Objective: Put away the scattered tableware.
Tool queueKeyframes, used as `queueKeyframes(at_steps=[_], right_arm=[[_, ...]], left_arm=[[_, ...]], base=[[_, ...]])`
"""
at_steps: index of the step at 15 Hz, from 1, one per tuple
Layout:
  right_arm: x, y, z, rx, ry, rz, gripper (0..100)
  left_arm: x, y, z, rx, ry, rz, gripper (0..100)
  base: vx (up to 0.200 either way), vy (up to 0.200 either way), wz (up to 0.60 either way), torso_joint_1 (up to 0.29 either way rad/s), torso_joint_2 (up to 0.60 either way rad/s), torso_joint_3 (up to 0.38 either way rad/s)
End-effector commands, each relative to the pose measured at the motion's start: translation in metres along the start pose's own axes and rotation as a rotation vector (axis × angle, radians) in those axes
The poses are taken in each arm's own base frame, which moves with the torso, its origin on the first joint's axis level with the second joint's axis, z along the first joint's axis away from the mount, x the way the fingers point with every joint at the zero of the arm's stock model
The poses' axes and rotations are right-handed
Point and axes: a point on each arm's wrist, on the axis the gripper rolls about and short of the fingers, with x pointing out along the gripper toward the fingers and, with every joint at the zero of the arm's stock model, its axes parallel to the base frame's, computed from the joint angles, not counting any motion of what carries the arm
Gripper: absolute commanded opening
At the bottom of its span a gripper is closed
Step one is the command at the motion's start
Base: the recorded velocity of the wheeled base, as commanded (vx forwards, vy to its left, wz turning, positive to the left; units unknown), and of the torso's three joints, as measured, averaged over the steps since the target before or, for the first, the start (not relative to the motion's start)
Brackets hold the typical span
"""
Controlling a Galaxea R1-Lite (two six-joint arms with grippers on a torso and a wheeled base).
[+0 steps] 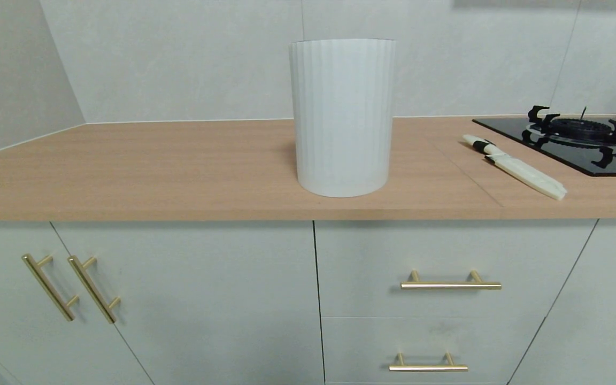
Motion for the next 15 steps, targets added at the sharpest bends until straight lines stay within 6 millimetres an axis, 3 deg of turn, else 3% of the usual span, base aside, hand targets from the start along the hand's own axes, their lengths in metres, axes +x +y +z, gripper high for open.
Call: queueKeyframes(at_steps=[1,15], right_arm=[[0.0001,0.0000,0.0001,0.000,0.001,0.001,100],[0.0001,0.0000,0.0001,0.000,0.001,0.001,100]], left_arm=[[0.0000,0.0000,0.0001,0.000,0.000,0.002,100],[0.0000,0.0000,0.0001,0.000,0.000,0.001,100]], base=[[0.000,0.000,0.00,0.076,-0.32,-0.256],[0.000,0.000,0.00,0.154,-0.45,-0.297]])
